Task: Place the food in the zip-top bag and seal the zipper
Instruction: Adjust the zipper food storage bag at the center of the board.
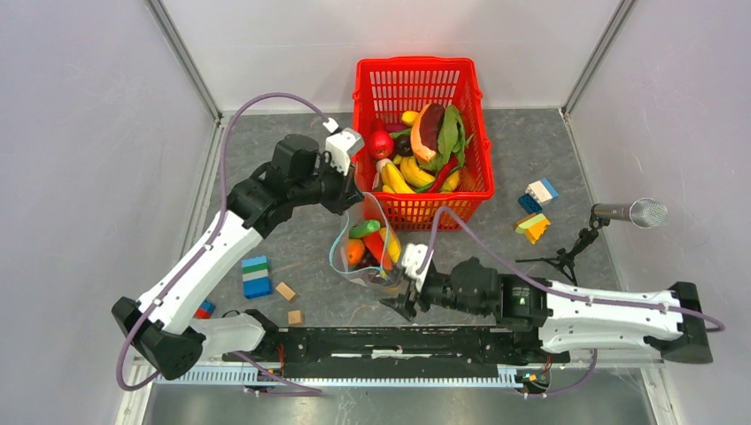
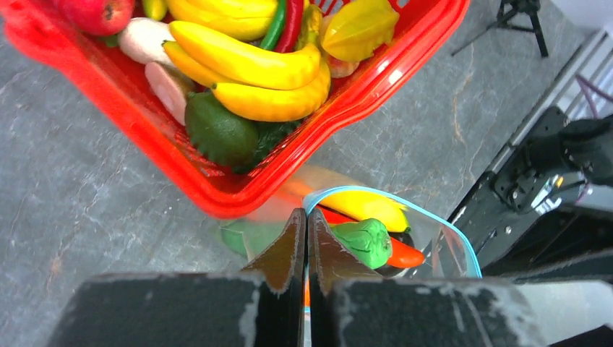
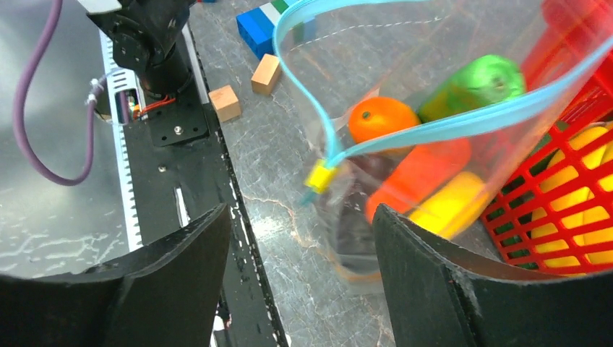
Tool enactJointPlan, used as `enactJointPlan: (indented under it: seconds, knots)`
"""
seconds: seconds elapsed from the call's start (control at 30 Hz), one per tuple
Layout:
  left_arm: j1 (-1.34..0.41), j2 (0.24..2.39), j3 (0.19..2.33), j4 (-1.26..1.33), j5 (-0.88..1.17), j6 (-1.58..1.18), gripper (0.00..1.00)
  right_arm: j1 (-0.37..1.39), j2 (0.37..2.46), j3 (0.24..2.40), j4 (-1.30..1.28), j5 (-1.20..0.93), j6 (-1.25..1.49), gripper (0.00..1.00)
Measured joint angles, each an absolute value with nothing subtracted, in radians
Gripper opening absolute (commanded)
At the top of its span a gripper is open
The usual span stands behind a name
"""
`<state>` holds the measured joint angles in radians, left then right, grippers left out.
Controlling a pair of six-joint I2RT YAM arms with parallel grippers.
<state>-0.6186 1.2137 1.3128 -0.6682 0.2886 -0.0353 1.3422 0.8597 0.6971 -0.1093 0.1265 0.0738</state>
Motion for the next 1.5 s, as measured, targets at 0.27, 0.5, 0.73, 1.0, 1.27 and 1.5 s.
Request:
enactJointPlan:
  seconds: [0.27,0.5,0.73,1.0,1.27,1.5]
  knots:
    - [-0.619,1.13,1.312,-0.71,0.2,-0.189,0.02,1.524,0.928,0.606,0.095,0.471,-0.025,0.76]
    - [-0.619,1.125,1.3,-0.718,0.158,-0.245,0.02,1.533,0.998,0.558,0.321,0.62,-0.06,0.77]
    - [-0.619,1.107,1.295,-0.717,0.131,-0.284,0.02,1.61,1.074,0.559,0.406,0.656,-0.103,0.79]
    - [-0.619,1.103,1.291,-0.717,0.114,-0.323,0.02,1.628,1.11,0.555,0.519,0.776,-0.123,0.6]
    - [-0.619,1.092,1.279,-0.715,0.111,-0.347,0.02,1.627,1.147,0.533,0.654,0.833,-0.128,0.54]
    - [-0.619,1.09,1.276,-0.715,0.109,-0.349,0.02,1.621,1.187,0.519,0.687,0.84,-0.122,0.32]
